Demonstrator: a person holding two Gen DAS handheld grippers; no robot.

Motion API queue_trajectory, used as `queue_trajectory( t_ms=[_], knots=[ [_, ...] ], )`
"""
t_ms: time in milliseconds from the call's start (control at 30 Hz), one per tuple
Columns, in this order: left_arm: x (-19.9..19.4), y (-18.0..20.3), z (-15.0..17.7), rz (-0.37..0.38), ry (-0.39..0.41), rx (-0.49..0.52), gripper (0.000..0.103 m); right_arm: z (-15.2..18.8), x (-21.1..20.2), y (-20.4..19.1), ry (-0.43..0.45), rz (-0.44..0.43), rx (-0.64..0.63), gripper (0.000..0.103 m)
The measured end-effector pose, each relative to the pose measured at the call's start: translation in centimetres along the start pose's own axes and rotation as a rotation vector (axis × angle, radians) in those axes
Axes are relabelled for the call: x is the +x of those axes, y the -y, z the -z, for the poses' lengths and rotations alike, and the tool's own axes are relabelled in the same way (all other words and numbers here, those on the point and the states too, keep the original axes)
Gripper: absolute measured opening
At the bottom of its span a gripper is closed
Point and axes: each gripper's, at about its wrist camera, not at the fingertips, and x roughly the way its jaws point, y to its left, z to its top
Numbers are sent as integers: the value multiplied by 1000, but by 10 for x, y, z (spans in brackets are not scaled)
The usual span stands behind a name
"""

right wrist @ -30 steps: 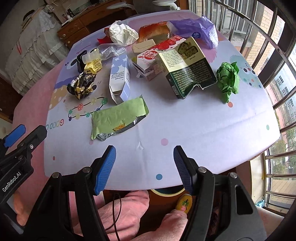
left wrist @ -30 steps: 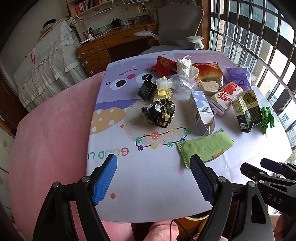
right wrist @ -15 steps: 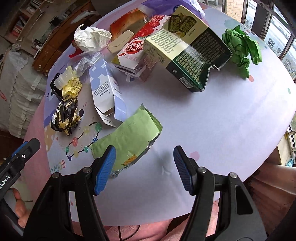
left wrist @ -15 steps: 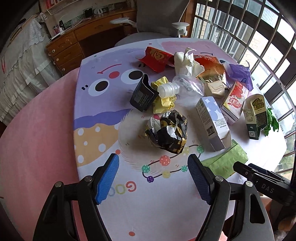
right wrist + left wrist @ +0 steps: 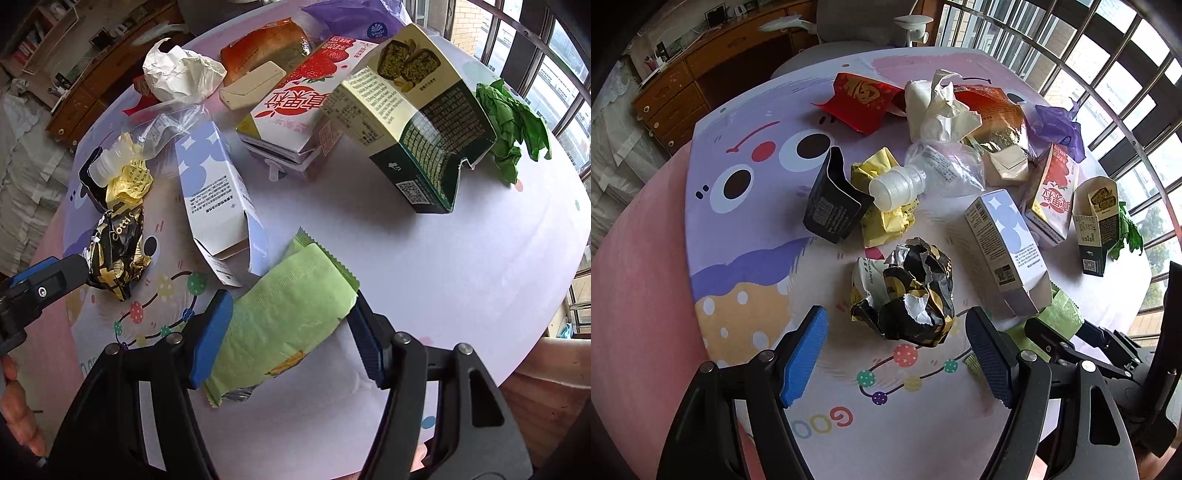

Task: Collect trash
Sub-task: 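Grasp the crumpled foil wrapper with the left tool while the right tool grasps the green wrapper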

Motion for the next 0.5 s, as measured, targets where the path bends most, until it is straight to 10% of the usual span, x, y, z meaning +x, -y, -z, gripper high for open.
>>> queue_trajectory(
  t_ms=[167,500],
  knots=[
    [22,6,-16,-18,-31,35,78,-4,3,-4,-1,0,-1,29],
    [52,9,-24,-43,-63,50,72,-9,-6,5,-42,-125,-30,13]
  ],
)
